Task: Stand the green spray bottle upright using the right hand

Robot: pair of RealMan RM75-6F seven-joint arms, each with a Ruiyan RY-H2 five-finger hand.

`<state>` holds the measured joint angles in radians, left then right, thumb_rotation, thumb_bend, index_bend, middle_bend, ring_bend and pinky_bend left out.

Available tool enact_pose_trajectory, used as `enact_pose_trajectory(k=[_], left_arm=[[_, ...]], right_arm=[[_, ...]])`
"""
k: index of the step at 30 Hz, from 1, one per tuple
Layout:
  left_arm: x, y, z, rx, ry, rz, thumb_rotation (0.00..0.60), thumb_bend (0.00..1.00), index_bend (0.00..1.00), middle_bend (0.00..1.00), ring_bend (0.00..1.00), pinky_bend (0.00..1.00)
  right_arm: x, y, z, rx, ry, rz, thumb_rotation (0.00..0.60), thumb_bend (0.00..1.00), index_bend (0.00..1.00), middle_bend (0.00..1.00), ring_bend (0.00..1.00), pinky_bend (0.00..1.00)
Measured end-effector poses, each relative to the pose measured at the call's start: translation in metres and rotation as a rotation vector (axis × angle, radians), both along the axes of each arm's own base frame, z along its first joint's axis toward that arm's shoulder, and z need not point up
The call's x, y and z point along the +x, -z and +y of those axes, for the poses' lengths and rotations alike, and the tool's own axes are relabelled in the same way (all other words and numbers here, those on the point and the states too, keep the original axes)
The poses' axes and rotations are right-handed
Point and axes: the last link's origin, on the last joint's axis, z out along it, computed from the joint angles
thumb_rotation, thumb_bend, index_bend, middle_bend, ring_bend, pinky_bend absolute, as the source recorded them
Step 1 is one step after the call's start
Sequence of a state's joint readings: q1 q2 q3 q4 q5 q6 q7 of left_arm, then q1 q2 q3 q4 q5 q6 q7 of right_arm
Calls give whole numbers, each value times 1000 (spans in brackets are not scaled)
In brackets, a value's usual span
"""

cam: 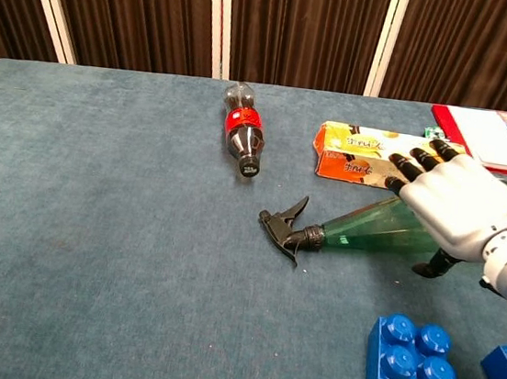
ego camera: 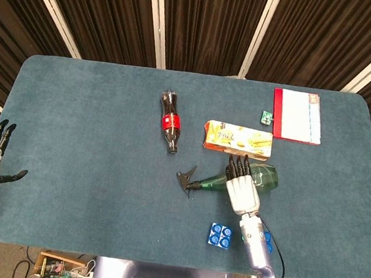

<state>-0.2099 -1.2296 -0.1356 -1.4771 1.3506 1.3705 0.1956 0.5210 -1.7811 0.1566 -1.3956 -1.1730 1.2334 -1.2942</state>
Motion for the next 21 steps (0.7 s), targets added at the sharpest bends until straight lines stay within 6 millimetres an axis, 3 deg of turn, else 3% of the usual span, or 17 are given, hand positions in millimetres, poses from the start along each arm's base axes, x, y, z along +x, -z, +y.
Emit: enact_pose_trajectory(k=[10,17,21], left_arm=[[-2,3,3,-18,-22,-3,600,32,0,0,31,162],[-5,4,7,-30,-41,-4,600,32,0,0,31,162],[-5,5,8,-32,-46,-6,600,32,0,0,31,162]], right_arm=[[-2,12,-11,31,-15,29,600,297,336,0,0,0],[-7,16,-18,27,-33,24,600,434,713,27,0,0],[-4,16,-20,13,-71,-22,600,522,846,106,0,0]])
